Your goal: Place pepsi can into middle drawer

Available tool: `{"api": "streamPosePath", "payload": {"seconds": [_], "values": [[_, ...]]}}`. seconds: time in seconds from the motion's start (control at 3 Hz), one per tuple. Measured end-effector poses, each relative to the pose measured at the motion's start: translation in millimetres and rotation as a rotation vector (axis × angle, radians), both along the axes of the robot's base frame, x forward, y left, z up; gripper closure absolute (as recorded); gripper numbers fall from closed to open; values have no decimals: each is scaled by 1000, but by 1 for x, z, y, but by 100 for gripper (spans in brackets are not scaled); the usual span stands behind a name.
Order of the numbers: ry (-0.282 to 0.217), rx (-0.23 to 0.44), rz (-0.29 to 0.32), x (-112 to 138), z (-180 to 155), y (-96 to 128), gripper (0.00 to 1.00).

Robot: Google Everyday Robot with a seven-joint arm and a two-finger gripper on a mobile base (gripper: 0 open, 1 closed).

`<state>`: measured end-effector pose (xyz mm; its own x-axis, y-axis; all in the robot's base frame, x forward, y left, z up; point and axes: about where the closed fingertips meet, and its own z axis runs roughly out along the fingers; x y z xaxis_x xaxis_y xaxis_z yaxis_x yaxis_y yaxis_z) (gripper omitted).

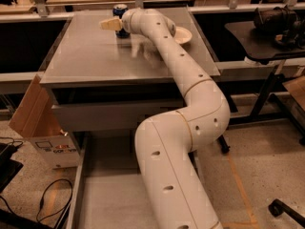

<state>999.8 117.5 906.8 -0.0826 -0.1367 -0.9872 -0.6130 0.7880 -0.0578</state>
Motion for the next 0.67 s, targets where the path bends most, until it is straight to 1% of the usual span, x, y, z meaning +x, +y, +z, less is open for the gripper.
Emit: {"api": "streamPosePath", "payload": {"seconds": [0.33,0.67], "values": [[4,32,14,2,-8,12,26],[6,30,15,2,-9,14,49]]}}
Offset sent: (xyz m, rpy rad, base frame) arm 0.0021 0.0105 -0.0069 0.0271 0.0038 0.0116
